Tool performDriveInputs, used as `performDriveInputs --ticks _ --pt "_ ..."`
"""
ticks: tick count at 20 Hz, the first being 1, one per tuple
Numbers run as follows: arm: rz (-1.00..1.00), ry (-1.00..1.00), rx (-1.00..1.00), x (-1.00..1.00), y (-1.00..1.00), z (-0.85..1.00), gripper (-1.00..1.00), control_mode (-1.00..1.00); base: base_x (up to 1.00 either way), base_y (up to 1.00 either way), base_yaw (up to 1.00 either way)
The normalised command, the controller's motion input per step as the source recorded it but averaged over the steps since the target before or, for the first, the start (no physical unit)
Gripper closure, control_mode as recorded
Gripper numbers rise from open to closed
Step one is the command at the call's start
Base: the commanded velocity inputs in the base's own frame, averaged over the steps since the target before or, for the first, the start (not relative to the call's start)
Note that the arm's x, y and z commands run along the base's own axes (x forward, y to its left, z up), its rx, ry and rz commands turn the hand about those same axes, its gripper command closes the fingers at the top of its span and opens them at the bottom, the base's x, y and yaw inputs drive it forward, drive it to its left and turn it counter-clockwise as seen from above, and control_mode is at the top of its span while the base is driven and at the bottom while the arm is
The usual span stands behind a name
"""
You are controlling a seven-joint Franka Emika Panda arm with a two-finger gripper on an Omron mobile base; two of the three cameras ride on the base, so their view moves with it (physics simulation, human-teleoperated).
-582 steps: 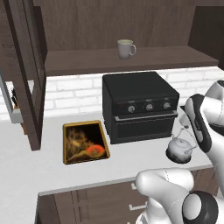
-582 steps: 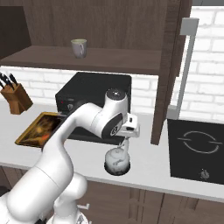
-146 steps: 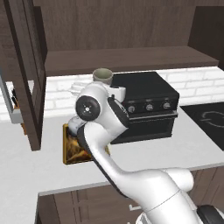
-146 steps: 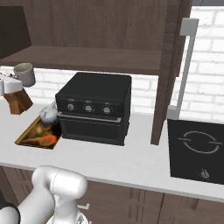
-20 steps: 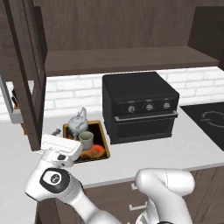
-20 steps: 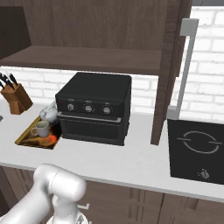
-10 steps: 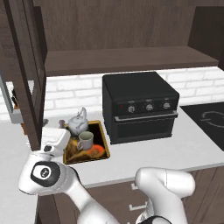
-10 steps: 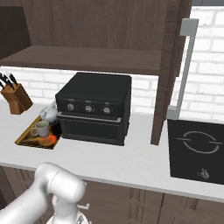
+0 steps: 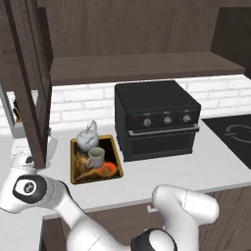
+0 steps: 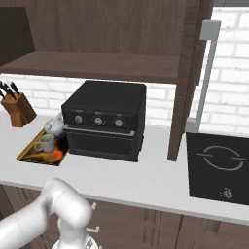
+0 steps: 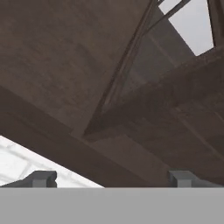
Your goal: Pick the kettle from the counter and place it on the tray. Then pick the mug from the cabinet and place it on the tray. Then close the cabinet doors.
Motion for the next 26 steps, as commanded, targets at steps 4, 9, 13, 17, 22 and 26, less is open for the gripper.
performDriveInputs --ticks 4,9,13,17,22,26 --pt "-0.06 0.0 -0.04 0.13 0.68 0.01 -1.0 -1.0 0.0 0.0 0.0" --pt "-0.06 0.0 -0.05 0.06 0.54 0.03 -1.0 -1.0 0.0 0.0 0.0" --pt "-0.07 0.0 -0.04 0.02 0.43 0.12 -1.0 -1.0 0.0 0.0 0.0" --pt "-0.12 0.0 -0.05 -0.01 0.19 0.31 -1.0 -1.0 0.0 0.0 0.0" --pt "-0.15 0.0 -0.03 -0.1 -0.05 0.4 -1.0 -1.0 0.0 0.0 0.0" --pt "-0.19 0.0 0.0 -0.33 -0.26 0.26 -1.0 -1.0 0.0 0.0 0.0"
